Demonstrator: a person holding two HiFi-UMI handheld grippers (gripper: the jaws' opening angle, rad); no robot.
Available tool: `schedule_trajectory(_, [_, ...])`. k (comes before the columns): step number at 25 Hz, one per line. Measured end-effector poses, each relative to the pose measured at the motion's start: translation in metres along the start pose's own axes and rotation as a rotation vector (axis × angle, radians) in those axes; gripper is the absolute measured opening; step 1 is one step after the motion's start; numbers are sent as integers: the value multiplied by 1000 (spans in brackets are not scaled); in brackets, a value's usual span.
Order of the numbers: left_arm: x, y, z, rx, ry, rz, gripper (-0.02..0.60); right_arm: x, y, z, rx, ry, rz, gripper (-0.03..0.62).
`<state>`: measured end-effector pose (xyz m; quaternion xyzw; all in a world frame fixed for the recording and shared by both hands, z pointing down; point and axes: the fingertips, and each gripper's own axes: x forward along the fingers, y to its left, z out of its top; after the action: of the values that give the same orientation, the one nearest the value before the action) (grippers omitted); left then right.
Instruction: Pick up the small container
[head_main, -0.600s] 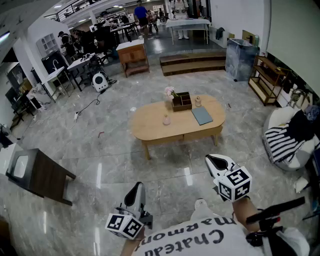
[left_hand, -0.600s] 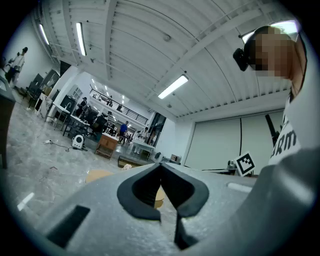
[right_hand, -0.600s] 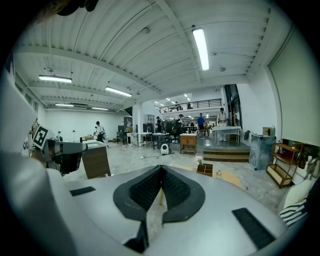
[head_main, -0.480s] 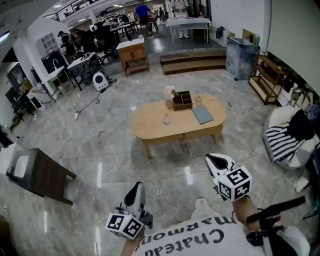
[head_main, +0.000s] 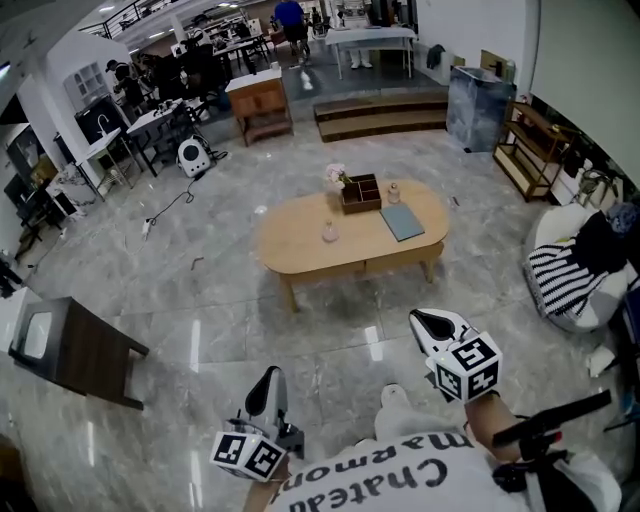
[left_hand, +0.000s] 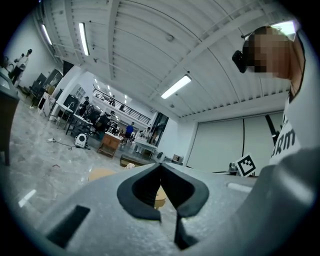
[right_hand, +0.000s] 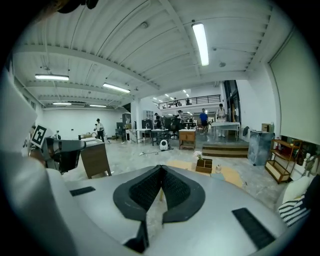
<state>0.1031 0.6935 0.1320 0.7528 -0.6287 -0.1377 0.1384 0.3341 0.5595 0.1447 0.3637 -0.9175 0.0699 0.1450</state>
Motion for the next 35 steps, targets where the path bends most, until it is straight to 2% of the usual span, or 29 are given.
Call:
schedule_trajectory(6, [23,18,-6,-13,22,19,14,26,-25,9,96,-26,6,8])
schedule_trajectory(10, [51,29,0,1,17,17,14,55,-45,21,72,-18,13,8])
schedule_trajectory(13, [78,43,11,9,-1,45,14,88,-62,33,63,-15,28,8])
schedule_trajectory(18, [124,61,21,19,-24,75,14,138,-91,68,83,-61,67,8])
schedule_trajectory(23, [175,74,32,19,-61,91,14,180,-122,93,58,-81,93,8])
schedule_trajectory(28, [216,95,39,14,-100,154,14,213,-155,102,66,-81,111,8])
schedule_trajectory(35, [260,93,36,34,-116,114,14,241,-195,104,76,-101,110,8])
